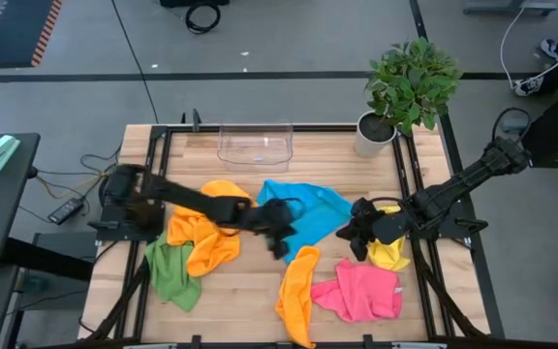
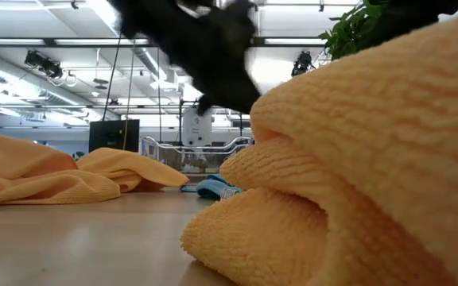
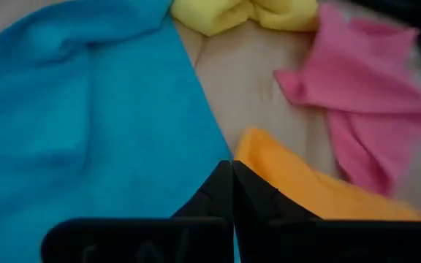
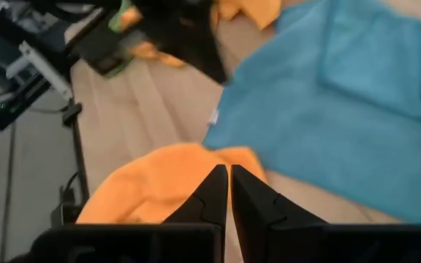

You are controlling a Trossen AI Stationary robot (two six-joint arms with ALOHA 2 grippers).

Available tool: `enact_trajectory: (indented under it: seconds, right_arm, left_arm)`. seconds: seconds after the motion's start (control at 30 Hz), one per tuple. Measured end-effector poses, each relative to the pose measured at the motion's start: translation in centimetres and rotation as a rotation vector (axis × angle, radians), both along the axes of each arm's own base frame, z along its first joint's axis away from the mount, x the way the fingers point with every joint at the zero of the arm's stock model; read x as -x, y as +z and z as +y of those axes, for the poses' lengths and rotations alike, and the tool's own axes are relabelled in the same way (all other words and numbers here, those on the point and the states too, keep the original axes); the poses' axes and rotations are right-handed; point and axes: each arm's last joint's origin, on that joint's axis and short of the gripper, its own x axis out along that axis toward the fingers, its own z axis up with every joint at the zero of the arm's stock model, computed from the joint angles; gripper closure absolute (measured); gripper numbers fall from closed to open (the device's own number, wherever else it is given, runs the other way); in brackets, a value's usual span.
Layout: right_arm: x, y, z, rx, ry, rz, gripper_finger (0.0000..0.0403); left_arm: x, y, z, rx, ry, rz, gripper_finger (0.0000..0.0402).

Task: Fold microfiber towels
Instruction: Move the microfiber towels to the left of the table

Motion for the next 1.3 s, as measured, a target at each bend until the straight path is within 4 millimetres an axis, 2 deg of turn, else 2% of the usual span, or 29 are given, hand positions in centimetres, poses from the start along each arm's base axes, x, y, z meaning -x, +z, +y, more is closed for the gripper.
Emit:
enact_trajectory:
  seconds: [0.1, 0.23, 0.37, 0.47, 0.57, 0.7, 0.83, 0.97, 1.07, 1.2, 1.3]
  right_arm:
    - [0.4, -0.1, 0.7, -0.005, 0.043, 0.012, 0.0376]
    - [1.0, -0.1, 1.7, 0.000, 0.097, 0.018, 0.0376]
    - [1.5, -0.2, 2.2, 0.008, 0.134, 0.022, 0.0376]
    - [1.6, -0.2, 2.4, 0.021, 0.148, 0.030, 0.0376]
    - [1.7, -0.3, 2.3, 0.031, 0.150, 0.042, 0.0376]
    - [1.8, -0.4, 2.2, 0.060, 0.133, 0.049, 0.0376]
    - [1.8, -0.4, 2.1, 0.091, 0.108, 0.038, 0.0376]
    - [1.8, -0.4, 1.9, 0.118, 0.075, 0.021, 0.0376]
    - [1.7, -0.4, 1.8, 0.129, 0.046, 0.008, 0.0376]
    - [1.5, -0.3, 1.5, 0.107, 0.006, 0.007, 0.0376]
    - [1.3, -0.4, 1.2, 0.100, -0.007, 0.012, 0.0376]
  left_arm:
    - [-3.3, -1.8, 1.7, -0.021, 0.041, 0.107, 0.0394]
    - [-5.7, -3.5, 3.6, -0.038, 0.082, 0.280, 0.0398]
    - [-6.0, -4.5, 4.4, -0.075, 0.057, 0.418, 0.0394]
    - [-4.7, -5.1, 4.6, -0.086, 0.049, 0.549, 0.0394]
    - [-2.1, -5.5, 4.4, -0.107, 0.032, 0.750, 0.0397]
    - [2.2, -5.5, 3.0, -0.174, 0.017, 0.906, 0.0393]
    - [8.1, -5.4, 2.6, -0.154, 0.082, 0.928, 0.0397]
    - [14.7, -5.3, 3.4, -0.103, 0.203, 0.951, 0.0395]
    - [18.7, -4.9, 4.0, -0.060, 0.284, 0.953, 0.0398]
    - [21.7, -3.0, 4.8, -0.005, 0.381, 0.866, 0.0394]
    - [22.4, -0.8, 5.1, 0.041, 0.414, 0.715, 0.0395]
